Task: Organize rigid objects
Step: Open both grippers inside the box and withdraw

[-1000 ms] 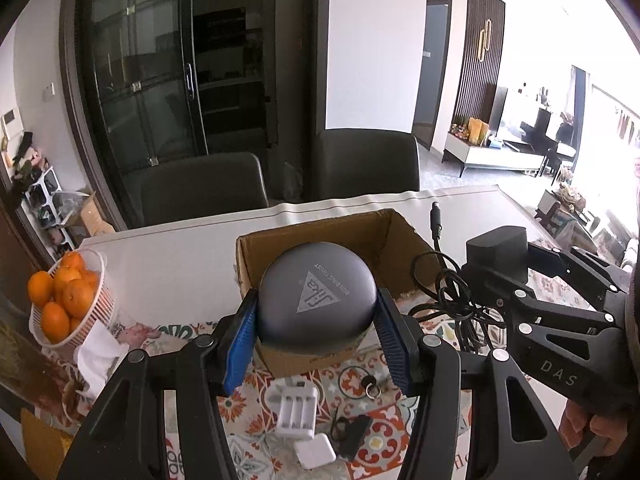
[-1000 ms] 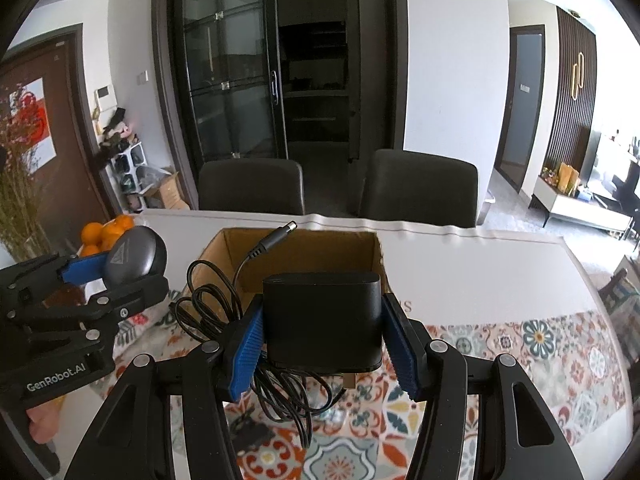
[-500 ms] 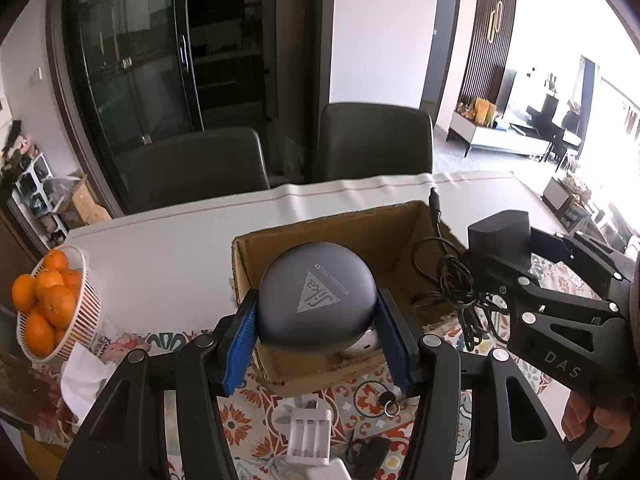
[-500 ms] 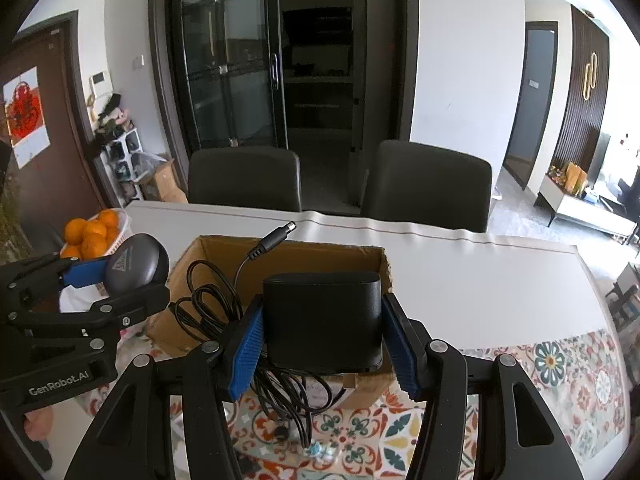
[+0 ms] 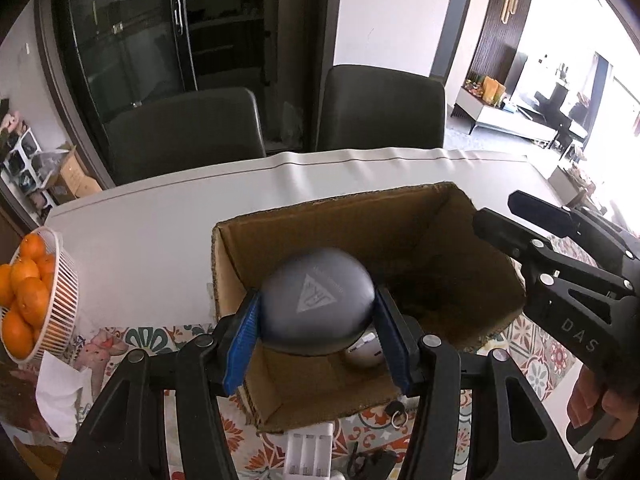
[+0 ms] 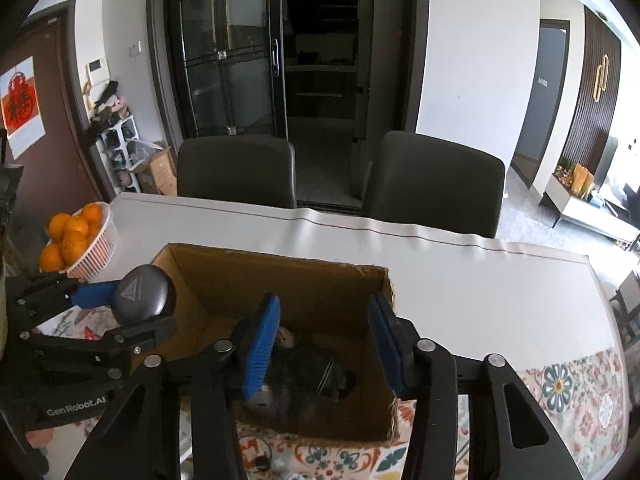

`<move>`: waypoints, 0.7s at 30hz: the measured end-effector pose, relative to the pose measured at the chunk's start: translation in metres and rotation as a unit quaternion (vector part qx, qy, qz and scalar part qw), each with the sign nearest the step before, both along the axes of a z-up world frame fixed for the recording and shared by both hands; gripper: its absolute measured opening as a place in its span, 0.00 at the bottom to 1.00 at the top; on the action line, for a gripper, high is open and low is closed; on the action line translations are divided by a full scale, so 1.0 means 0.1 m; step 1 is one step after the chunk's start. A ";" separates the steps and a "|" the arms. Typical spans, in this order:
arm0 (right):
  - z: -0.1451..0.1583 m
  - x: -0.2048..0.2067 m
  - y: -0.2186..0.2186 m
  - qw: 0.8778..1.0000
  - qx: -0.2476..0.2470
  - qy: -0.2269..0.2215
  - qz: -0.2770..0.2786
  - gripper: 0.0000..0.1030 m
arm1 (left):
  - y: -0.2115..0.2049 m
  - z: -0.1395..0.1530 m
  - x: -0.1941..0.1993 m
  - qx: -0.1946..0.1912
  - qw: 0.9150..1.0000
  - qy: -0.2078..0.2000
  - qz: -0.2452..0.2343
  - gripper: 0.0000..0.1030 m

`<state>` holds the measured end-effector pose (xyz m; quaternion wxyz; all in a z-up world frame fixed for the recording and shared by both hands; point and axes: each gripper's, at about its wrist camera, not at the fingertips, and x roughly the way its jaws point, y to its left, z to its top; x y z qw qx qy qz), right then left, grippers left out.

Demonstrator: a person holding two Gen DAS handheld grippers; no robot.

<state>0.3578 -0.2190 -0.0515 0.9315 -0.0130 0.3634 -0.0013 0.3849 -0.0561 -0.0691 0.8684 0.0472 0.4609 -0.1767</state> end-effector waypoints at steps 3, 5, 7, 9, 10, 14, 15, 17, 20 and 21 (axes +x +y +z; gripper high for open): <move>-0.03 0.04 -0.02 1.000 0.003 0.004 -0.003 0.44 | 0.00 0.04 -0.02 0.009 1.000 -0.018 0.005 0.54; -0.05 0.04 -0.03 1.000 0.007 0.008 -0.005 0.44 | 0.01 0.05 -0.03 0.016 1.000 -0.022 0.007 0.54; -0.06 0.02 -0.04 1.000 0.011 0.011 -0.008 0.44 | 0.02 0.09 -0.05 0.020 0.999 -0.031 0.009 0.59; -0.06 -0.03 -0.03 1.000 0.010 0.008 -0.012 0.44 | 0.04 0.12 -0.11 0.025 0.999 -0.042 0.012 0.65; -0.04 -0.08 -0.02 1.000 0.011 0.005 -0.013 0.44 | 0.05 0.14 -0.13 0.027 0.998 -0.047 0.015 0.67; 0.01 -0.21 0.03 1.000 0.010 -0.002 -0.015 0.47 | 0.15 0.23 -0.31 0.035 0.996 -0.070 0.035 0.81; 0.02 -0.25 0.04 1.000 0.010 -0.003 -0.018 0.49 | 0.18 0.25 -0.34 0.036 0.996 -0.075 0.039 0.82; 0.05 -0.32 0.07 1.000 0.009 -0.006 -0.021 0.55 | 0.22 0.29 -0.43 0.040 0.994 -0.086 0.046 0.85; 0.10 -0.47 0.14 1.000 0.002 -0.014 -0.019 0.59 | 0.29 0.35 -0.56 0.041 0.993 -0.096 0.057 0.88; 0.11 -0.50 0.16 1.000 0.001 -0.016 -0.019 0.60 | 0.32 0.37 -0.61 0.039 0.993 -0.098 0.060 0.89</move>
